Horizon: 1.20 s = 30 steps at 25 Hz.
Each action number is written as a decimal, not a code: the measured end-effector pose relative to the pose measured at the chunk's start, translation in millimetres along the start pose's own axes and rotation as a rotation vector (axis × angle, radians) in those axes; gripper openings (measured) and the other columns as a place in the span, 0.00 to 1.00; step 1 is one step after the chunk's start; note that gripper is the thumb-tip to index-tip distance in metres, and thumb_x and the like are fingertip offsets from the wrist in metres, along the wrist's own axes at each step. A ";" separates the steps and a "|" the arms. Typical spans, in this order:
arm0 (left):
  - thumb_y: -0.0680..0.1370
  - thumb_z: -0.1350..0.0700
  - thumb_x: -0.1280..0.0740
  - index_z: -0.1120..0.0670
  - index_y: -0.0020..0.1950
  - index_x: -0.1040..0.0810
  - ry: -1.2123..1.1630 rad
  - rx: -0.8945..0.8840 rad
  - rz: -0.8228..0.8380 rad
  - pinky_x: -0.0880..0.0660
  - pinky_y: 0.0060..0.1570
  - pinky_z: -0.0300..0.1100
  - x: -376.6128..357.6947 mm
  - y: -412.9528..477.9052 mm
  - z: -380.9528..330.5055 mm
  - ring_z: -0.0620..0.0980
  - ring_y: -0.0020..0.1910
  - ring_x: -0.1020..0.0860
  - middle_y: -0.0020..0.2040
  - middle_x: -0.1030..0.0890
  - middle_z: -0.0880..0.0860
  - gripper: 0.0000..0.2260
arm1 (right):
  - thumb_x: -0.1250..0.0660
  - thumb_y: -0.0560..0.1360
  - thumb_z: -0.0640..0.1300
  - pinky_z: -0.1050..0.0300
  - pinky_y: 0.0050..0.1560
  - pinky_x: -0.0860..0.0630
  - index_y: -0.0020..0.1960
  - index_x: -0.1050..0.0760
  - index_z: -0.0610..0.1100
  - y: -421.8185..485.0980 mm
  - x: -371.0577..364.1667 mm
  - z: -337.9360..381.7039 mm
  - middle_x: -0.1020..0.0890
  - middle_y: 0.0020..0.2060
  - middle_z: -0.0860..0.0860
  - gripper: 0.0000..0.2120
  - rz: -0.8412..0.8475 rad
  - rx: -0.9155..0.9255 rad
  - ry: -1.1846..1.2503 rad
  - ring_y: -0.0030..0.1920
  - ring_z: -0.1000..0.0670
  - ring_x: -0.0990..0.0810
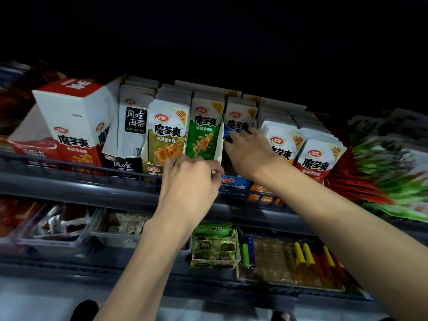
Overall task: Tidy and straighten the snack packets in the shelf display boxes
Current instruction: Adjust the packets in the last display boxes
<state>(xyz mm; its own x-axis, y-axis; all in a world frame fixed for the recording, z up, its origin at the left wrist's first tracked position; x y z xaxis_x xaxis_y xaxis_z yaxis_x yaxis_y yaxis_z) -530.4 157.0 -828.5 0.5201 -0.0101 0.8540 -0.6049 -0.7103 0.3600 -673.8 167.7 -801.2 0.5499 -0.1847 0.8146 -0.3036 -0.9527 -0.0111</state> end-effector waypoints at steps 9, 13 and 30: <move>0.81 0.49 0.39 0.42 0.57 0.21 -0.031 0.011 0.038 0.39 0.58 0.48 0.2 0.9 -0.3 0.52 0.59 0.27 0.56 0.18 0.47 0.10 | 0.36 0.80 0.42 0.48 0.70 0.37 0.69 0.28 0.44 -8.6 7.3 0.8 0.31 0.70 0.44 0.18 0.018 0.021 0.048 0.69 0.42 0.31; 0.79 0.52 0.37 0.45 0.53 0.19 -0.126 0.037 -0.026 0.32 0.58 0.48 6.2 3.6 1.9 0.54 0.51 0.24 0.51 0.17 0.49 0.07 | 0.38 0.77 0.31 0.50 0.46 0.30 0.60 0.24 0.37 -23.4 28.3 -2.4 0.25 0.59 0.42 0.13 -0.071 -0.038 0.244 0.58 0.39 0.23; 0.79 0.52 0.37 0.48 0.48 0.18 -0.034 0.062 -0.053 0.30 0.54 0.49 16.9 -0.5 30.9 0.53 0.51 0.25 0.45 0.17 0.50 0.08 | 0.39 0.79 0.38 0.52 0.44 0.32 0.57 0.23 0.43 22.6 38.2 38.4 0.21 0.49 0.45 0.09 0.023 0.154 0.178 0.44 0.45 0.28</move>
<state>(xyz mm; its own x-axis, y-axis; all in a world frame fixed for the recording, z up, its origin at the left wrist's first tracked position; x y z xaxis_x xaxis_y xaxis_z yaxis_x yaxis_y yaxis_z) -502.7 135.4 -825.9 0.5710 0.0054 0.8210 -0.5383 -0.7526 0.3793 -629.8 129.8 -792.6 0.3944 -0.1744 0.9023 -0.1847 -0.9768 -0.1081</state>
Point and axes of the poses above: each hand's wrist, its own y-axis towards the middle knuckle, its own x-axis out of the back of the hand, z = x × y, the point moved 2 cm from there along y, towards the middle knuckle
